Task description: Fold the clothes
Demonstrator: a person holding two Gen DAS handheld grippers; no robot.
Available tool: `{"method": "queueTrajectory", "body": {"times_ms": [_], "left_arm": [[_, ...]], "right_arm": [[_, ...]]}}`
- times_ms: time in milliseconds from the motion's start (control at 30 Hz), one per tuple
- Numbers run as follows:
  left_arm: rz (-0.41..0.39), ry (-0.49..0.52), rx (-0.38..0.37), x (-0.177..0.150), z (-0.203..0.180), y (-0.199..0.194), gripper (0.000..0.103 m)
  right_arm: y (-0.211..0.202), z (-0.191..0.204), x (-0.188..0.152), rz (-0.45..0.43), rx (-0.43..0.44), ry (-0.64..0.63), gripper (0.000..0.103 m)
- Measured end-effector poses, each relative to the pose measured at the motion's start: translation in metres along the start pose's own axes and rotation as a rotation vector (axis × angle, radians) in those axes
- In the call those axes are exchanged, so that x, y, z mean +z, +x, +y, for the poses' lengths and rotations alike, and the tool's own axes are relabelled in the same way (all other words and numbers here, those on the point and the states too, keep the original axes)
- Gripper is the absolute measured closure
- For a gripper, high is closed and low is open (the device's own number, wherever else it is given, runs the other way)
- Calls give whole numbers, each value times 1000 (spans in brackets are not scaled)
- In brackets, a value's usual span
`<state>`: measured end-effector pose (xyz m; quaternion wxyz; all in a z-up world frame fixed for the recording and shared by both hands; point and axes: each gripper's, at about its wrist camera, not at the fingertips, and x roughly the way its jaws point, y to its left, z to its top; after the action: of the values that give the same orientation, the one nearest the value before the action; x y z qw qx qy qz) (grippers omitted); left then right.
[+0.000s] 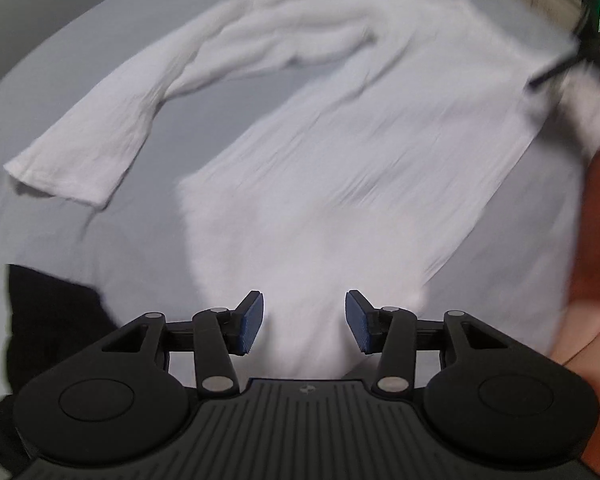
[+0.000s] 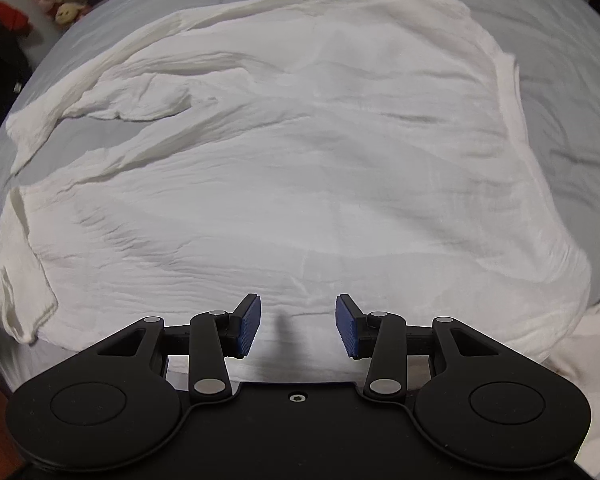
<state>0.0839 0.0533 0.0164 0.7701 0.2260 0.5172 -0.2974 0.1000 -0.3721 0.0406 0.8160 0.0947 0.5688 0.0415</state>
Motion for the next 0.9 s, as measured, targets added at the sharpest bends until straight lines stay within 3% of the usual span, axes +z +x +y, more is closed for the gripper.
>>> {"method": "queueTrajectory", "body": {"times_ms": [167, 267, 300, 400, 533, 700, 767, 900], "left_arm": [[21, -62, -60, -9, 6, 26, 59], [-4, -40, -90, -8, -3, 31, 59], [-5, -42, -83, -7, -5, 32, 62], [7, -111, -93, -7, 1, 35, 94], [-51, -173, -59, -8, 10, 20, 97], [-163, -361, 92, -25, 51, -33, 97], [-207, -526, 181, -42, 81, -58, 97], [-183, -799, 252, -80, 121, -80, 97]], "right_arm": [[4, 4, -2, 10, 14, -7, 63], [3, 8, -2, 14, 19, -19, 63], [3, 9, -2, 15, 18, -21, 63], [3, 9, -1, 13, 14, -17, 63], [2, 11, -2, 9, 18, -19, 63], [-1, 12, -1, 5, 21, -33, 62], [-1, 13, 0, 0, 25, -33, 63], [-2, 15, 1, -6, 36, -35, 62]]}}
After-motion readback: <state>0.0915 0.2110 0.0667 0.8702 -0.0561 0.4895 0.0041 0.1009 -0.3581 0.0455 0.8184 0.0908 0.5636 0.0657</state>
